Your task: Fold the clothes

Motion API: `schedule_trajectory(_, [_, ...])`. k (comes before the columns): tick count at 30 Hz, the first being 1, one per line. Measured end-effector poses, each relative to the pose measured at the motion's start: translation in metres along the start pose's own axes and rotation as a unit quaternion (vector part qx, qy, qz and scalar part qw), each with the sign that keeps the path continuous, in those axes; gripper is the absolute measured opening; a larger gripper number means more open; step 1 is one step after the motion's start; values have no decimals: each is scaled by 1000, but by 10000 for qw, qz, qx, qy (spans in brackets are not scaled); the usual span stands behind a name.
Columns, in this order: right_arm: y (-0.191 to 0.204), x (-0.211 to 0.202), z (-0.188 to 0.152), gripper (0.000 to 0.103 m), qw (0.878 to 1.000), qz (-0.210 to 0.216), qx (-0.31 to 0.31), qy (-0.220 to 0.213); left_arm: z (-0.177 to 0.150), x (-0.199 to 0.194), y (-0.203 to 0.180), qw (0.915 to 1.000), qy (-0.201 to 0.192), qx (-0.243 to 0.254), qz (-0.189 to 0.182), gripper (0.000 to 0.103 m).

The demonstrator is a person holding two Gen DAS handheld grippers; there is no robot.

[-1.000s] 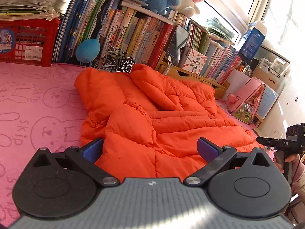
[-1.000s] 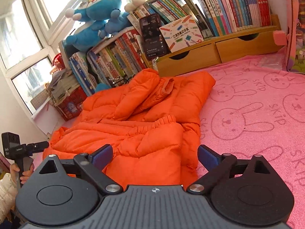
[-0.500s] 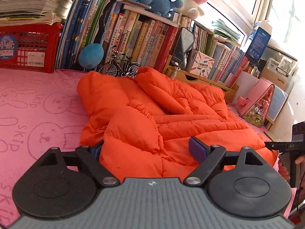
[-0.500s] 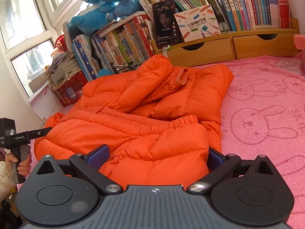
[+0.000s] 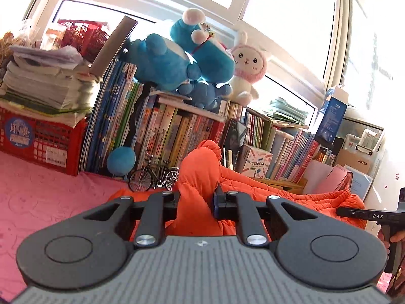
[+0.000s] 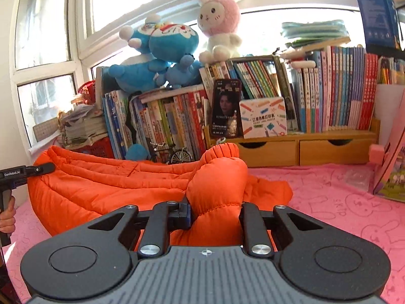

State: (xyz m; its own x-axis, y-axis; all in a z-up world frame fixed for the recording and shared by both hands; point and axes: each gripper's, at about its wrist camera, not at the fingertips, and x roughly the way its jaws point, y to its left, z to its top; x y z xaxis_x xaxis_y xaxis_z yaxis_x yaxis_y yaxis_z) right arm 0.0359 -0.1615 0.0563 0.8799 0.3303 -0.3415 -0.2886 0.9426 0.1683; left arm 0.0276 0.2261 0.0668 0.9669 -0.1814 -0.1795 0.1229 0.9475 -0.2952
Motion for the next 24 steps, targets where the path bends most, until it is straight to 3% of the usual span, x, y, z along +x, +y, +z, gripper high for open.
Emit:
schedule_trajectory(3, [0,27,31,21,9994,-215,-187,-181,20,40,8,9995,121,165,259,17])
schedule_trajectory(7, [-11,88,53,21,9986,-468,-231,-89,19,102,36,9957,529,182,734,17])
schedule_trajectory(14, [-41,182,33,27,9956,-742,103,560,-18,172,69,9840,1238,234,1261,22])
schedule_trajectory(17, [-52,203,16,42,9945,-752,333,650,-29,180,84,9780,1423,37,1521,50])
schedule_trajectory(18, [-55,208,12,53,9940,-766,398,672,-30,181,88,9747,1468,-14,1683,74])
schedule_trajectory(19, [-58,212,9,59,9933,-806,460,686,-31,181,92,9717,1469,-44,1850,87])
schedule_trajectory(21, [-62,217,4,79,9920,-926,548,667,-27,172,96,9728,1359,-86,1872,87])
schedule_trajectory(24, [-64,208,4,87,9903,-1133,614,513,-19,155,92,9736,1139,49,1978,87])
